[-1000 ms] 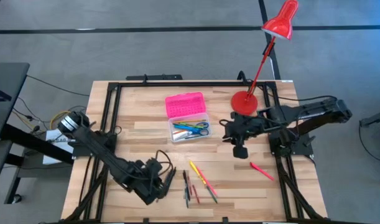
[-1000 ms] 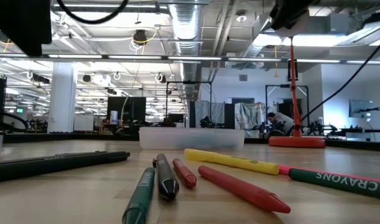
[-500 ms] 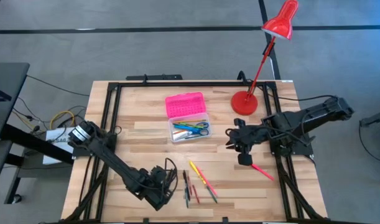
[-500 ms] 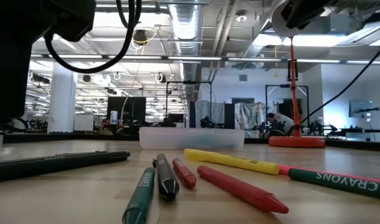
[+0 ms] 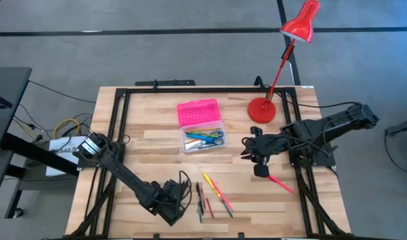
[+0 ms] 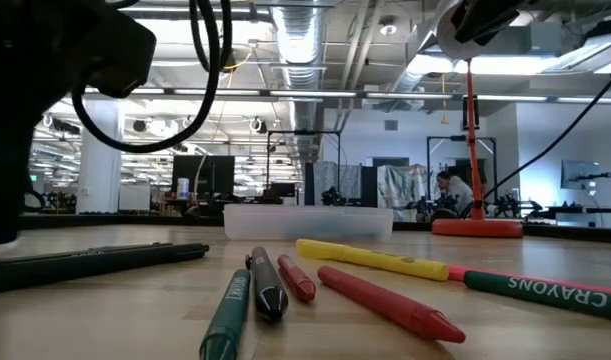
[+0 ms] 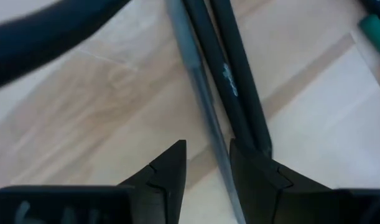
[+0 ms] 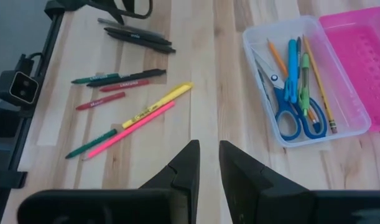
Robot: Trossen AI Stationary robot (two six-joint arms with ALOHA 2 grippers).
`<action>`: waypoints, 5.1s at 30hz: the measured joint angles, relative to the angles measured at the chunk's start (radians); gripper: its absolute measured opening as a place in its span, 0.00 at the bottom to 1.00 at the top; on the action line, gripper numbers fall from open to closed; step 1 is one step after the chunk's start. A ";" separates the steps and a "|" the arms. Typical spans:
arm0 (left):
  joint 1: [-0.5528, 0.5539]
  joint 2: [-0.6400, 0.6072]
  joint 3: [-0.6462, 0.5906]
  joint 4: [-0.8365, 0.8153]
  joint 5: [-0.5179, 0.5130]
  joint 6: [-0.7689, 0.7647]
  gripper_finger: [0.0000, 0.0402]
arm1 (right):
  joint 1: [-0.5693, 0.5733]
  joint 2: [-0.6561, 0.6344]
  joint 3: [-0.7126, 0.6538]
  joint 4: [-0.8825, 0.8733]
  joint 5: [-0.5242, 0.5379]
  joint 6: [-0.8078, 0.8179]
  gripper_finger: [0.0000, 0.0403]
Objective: Pick & place school supplies into a supply box
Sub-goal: Put the gray pen into the pink supply box
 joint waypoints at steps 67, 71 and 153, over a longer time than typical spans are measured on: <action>0.188 0.015 -0.084 -0.212 0.042 0.972 0.02 | 0.003 0.001 0.000 0.002 0.021 0.021 0.13; 0.220 0.013 -0.084 -0.207 0.044 1.008 0.02 | 0.016 0.001 0.000 0.002 0.022 0.027 0.13; 0.869 -0.081 -0.003 0.207 -0.018 1.702 0.19 | 0.192 0.048 0.001 -0.001 0.158 0.258 0.13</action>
